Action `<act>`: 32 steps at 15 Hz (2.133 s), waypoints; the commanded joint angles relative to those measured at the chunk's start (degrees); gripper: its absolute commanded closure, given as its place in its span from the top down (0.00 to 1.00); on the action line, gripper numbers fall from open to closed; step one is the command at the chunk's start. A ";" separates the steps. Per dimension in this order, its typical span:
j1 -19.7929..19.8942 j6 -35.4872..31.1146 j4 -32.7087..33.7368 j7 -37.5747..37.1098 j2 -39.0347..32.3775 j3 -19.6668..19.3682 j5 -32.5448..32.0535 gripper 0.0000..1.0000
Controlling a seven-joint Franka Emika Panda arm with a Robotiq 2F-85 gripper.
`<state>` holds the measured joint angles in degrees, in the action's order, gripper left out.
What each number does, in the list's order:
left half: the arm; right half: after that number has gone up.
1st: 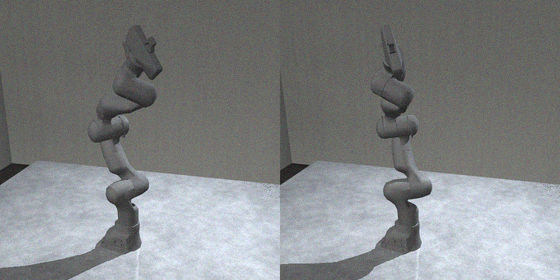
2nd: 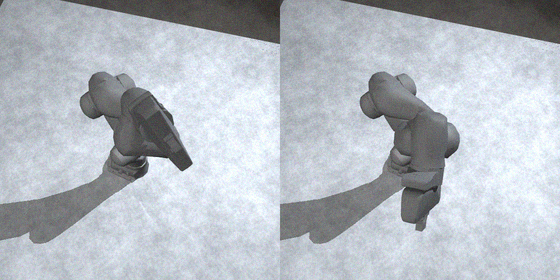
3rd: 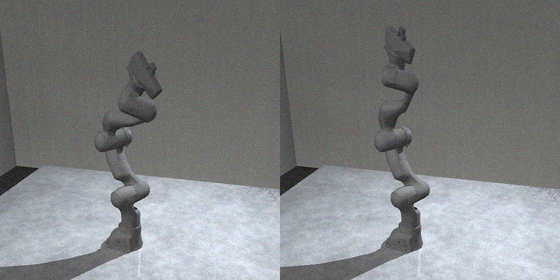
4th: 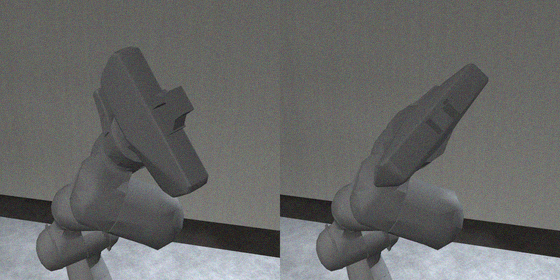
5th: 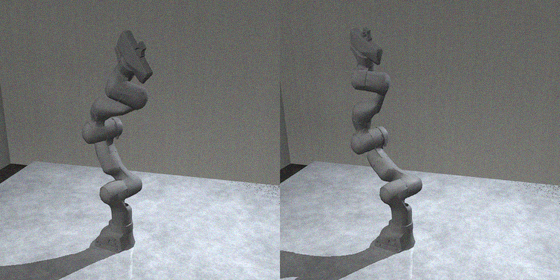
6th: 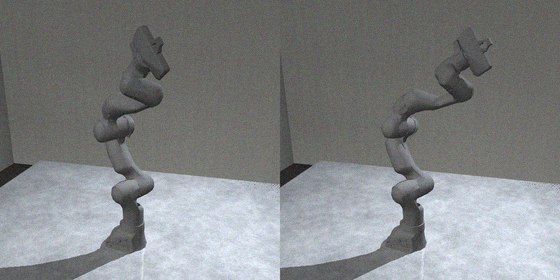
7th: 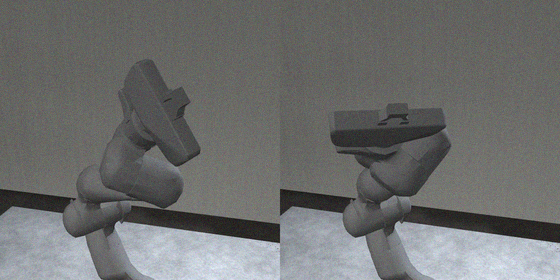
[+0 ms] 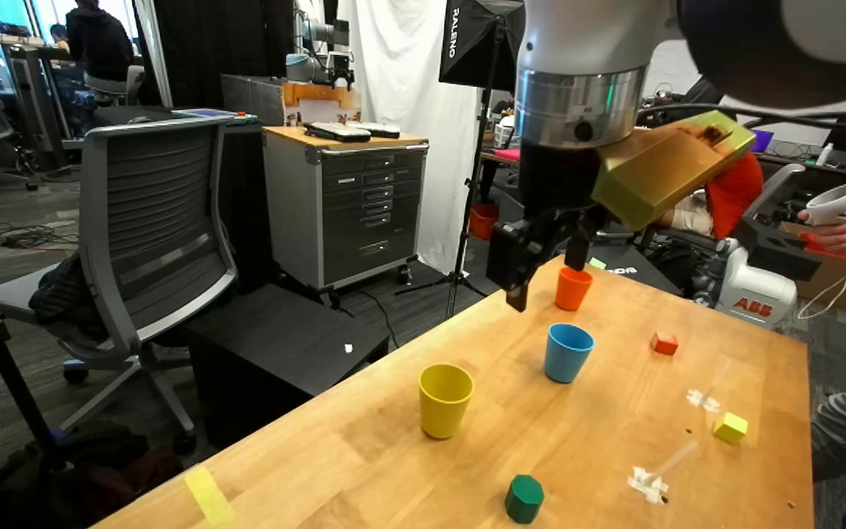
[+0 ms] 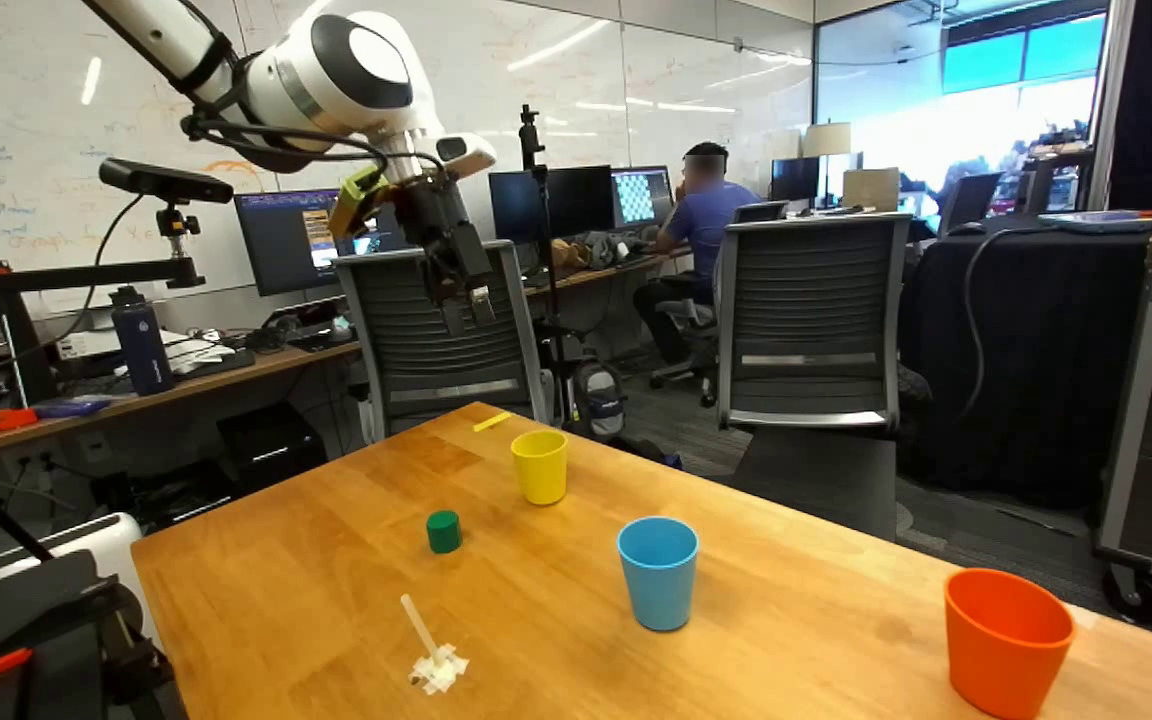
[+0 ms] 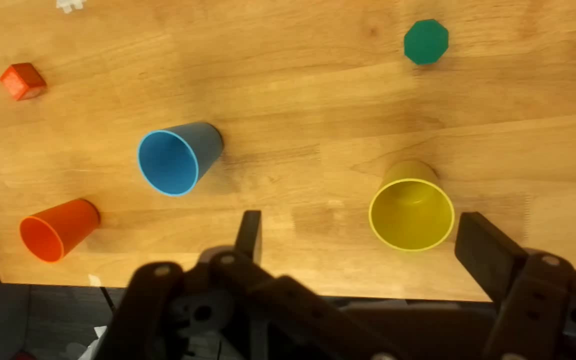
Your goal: Put the yellow cup in the blue cup then pick the orange cup and put it in the yellow cup
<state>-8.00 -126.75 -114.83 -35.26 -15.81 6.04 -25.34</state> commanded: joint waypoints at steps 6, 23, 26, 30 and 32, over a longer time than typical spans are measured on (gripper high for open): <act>-3.33 0.87 4.37 -3.66 -7.19 -6.80 -2.62 1.00; -5.12 1.44 6.93 -2.46 -9.25 -10.28 -1.48 1.00; -4.75 0.47 6.93 -2.38 -10.29 -10.04 -1.27 1.00; -3.94 -0.57 6.17 -2.65 -10.71 -10.09 -0.78 1.00; -4.11 -0.72 8.47 -2.17 -13.13 -10.10 -1.00 1.00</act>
<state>-12.12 -126.74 -109.60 -37.76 -25.62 -3.83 -26.62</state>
